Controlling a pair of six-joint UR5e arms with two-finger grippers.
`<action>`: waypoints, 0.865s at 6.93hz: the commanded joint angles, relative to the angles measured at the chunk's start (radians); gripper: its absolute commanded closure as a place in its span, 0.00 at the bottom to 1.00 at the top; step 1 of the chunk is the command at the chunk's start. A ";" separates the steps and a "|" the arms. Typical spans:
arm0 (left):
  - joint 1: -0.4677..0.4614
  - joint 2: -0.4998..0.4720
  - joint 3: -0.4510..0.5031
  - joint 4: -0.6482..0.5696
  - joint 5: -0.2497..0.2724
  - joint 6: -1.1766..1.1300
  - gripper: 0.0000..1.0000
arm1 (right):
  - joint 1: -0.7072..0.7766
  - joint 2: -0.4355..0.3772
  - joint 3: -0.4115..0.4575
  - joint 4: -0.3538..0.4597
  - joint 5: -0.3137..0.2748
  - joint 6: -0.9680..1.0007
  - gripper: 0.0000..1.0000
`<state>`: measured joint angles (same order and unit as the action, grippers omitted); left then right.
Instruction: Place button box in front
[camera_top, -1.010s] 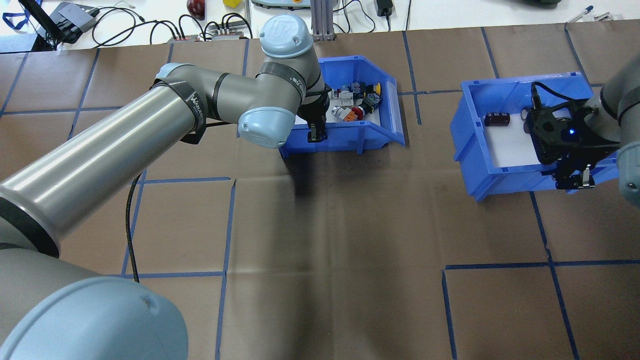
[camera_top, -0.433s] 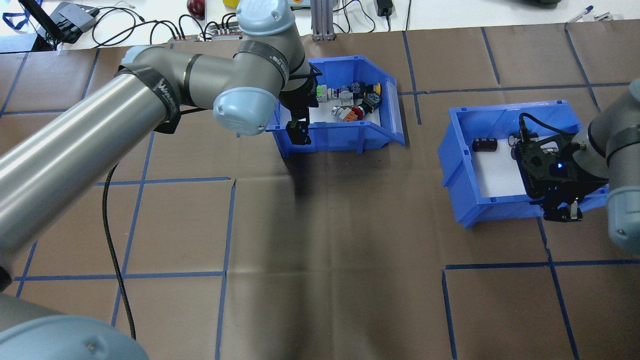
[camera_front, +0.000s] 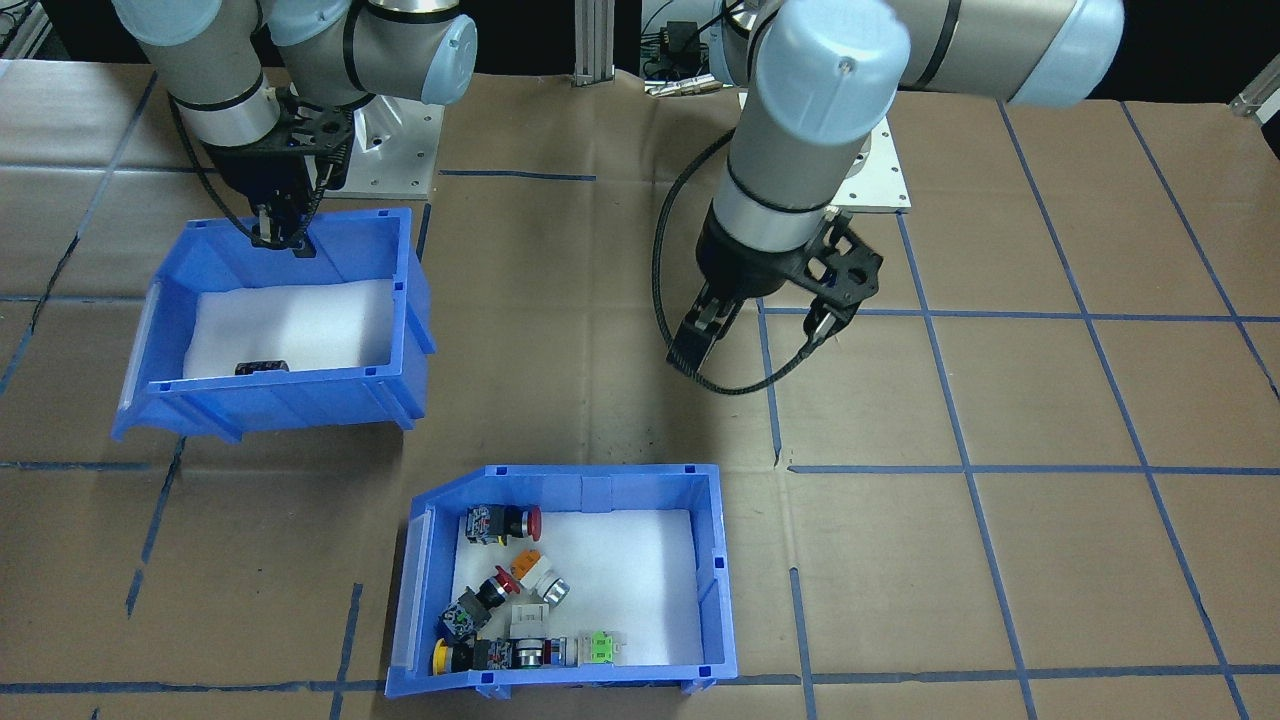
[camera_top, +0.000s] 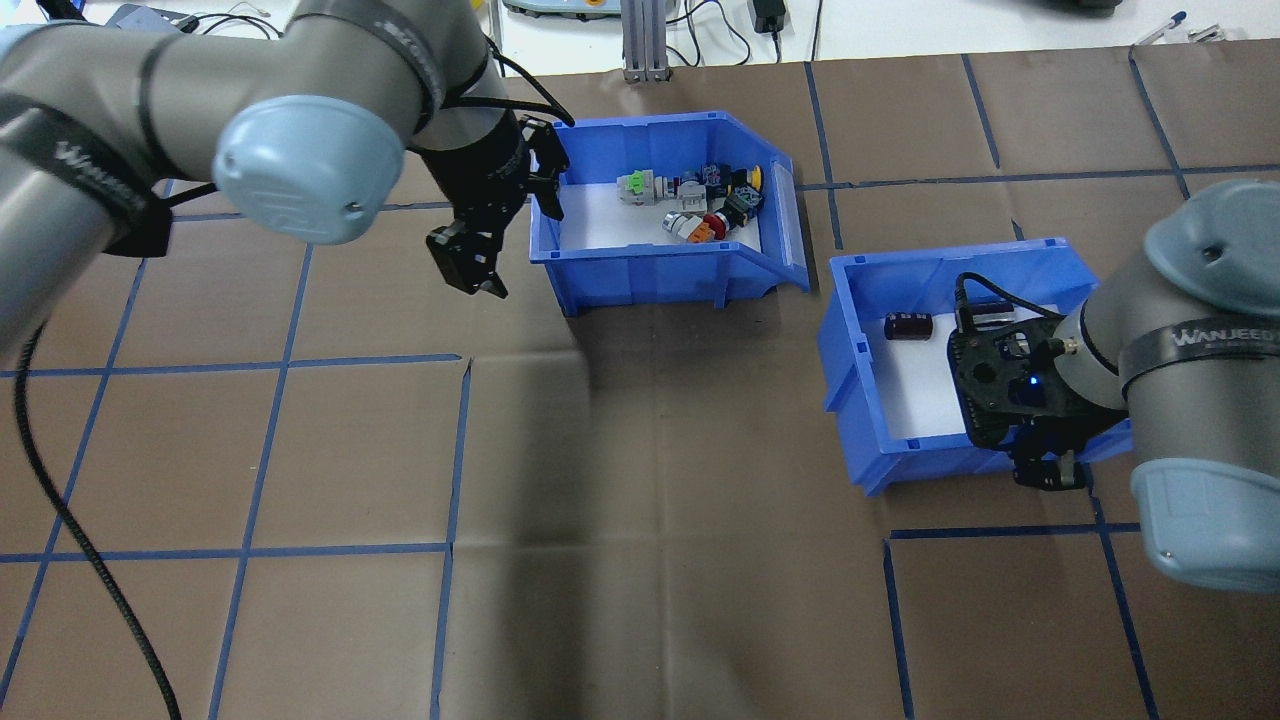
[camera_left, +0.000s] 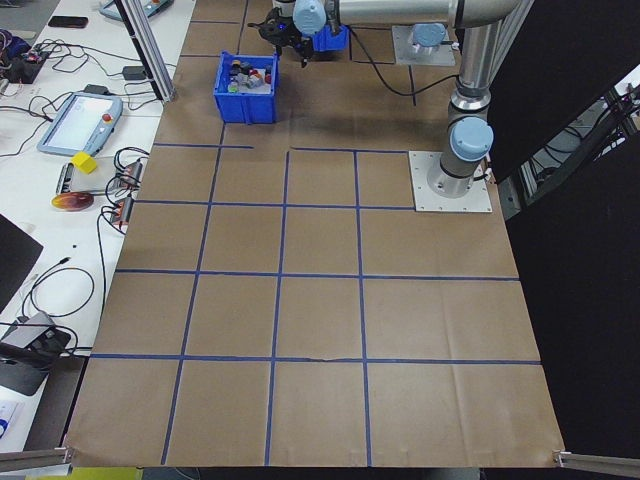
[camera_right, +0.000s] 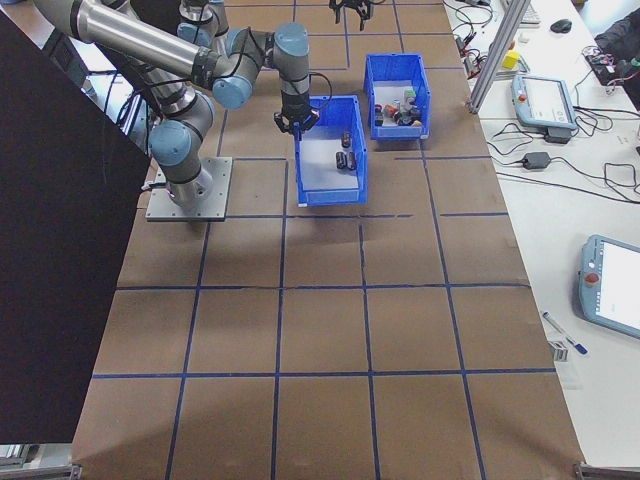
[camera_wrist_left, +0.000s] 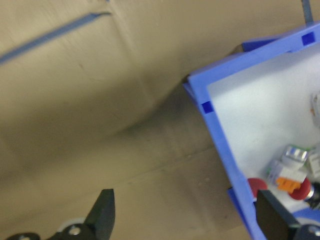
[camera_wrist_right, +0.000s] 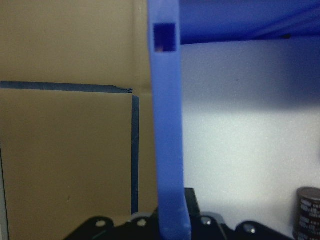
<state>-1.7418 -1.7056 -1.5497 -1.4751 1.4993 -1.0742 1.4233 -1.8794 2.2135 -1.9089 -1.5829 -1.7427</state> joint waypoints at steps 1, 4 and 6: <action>0.111 0.204 -0.108 -0.115 0.047 0.571 0.01 | 0.205 0.006 0.006 -0.001 -0.005 0.244 0.94; 0.275 0.421 -0.289 -0.106 0.044 1.272 0.01 | 0.483 0.101 -0.001 -0.120 -0.009 0.562 0.94; 0.275 0.416 -0.297 -0.099 0.042 1.286 0.01 | 0.635 0.202 -0.062 -0.151 -0.058 0.687 0.94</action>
<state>-1.4719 -1.2963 -1.8374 -1.5774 1.5412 0.1791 1.9649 -1.7401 2.1881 -2.0418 -1.6212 -1.1319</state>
